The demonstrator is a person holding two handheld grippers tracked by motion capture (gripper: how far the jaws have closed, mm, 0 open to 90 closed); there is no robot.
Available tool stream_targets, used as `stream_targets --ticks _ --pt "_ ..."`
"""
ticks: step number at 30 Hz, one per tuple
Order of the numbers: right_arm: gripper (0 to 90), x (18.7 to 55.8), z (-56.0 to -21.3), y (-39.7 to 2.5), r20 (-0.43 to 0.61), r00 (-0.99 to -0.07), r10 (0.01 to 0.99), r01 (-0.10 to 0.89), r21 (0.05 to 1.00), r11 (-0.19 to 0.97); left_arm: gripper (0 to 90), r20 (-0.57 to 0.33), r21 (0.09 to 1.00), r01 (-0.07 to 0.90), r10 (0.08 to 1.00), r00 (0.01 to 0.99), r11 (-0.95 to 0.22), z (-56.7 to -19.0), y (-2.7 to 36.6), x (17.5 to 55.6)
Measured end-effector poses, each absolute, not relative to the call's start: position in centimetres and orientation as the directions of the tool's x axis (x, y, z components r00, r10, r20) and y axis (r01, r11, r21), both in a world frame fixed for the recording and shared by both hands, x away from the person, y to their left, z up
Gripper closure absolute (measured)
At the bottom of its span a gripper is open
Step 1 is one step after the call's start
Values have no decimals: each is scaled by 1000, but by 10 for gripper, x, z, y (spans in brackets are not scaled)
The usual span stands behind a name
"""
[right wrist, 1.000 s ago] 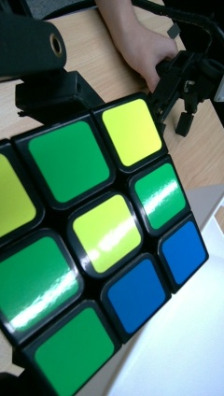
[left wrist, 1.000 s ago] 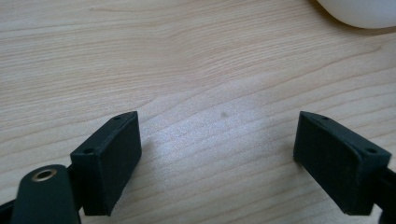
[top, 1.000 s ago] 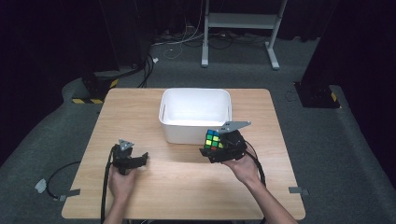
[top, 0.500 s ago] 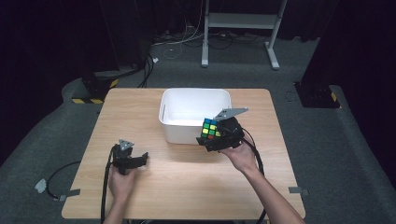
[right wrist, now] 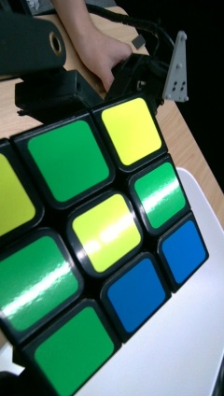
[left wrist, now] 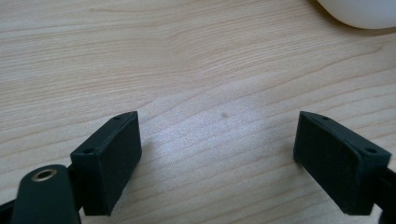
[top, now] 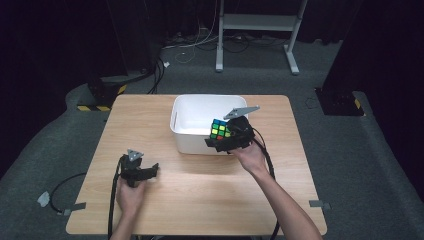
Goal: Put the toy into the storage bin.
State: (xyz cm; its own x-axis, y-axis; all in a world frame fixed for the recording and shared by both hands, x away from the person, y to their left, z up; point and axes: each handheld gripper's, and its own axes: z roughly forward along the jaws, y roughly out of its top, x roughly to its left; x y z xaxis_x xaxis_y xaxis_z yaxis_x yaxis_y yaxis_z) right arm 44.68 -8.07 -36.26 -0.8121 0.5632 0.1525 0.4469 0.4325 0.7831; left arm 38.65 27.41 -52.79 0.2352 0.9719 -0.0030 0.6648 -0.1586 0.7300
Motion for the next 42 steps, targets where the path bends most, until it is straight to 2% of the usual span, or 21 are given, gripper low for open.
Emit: stream_targets --ticks 16,27,35,42 --pt "161 481 -348 -70 116 -768 629 476 761 440 154 -4 730 665 972 236 -158 -528 274 387" --pt "161 507 -358 -68 133 -731 669 526 735 428 154 -4 730 664 972 236 -158 -528 274 387" --pt "161 521 -357 -63 102 -711 696 532 726 437 154 -4 731 664 972 235 -158 -528 274 387" --pt "160 537 -357 -65 141 -682 718 561 731 389 154 -4 731 664 972 235 -158 -528 274 387"
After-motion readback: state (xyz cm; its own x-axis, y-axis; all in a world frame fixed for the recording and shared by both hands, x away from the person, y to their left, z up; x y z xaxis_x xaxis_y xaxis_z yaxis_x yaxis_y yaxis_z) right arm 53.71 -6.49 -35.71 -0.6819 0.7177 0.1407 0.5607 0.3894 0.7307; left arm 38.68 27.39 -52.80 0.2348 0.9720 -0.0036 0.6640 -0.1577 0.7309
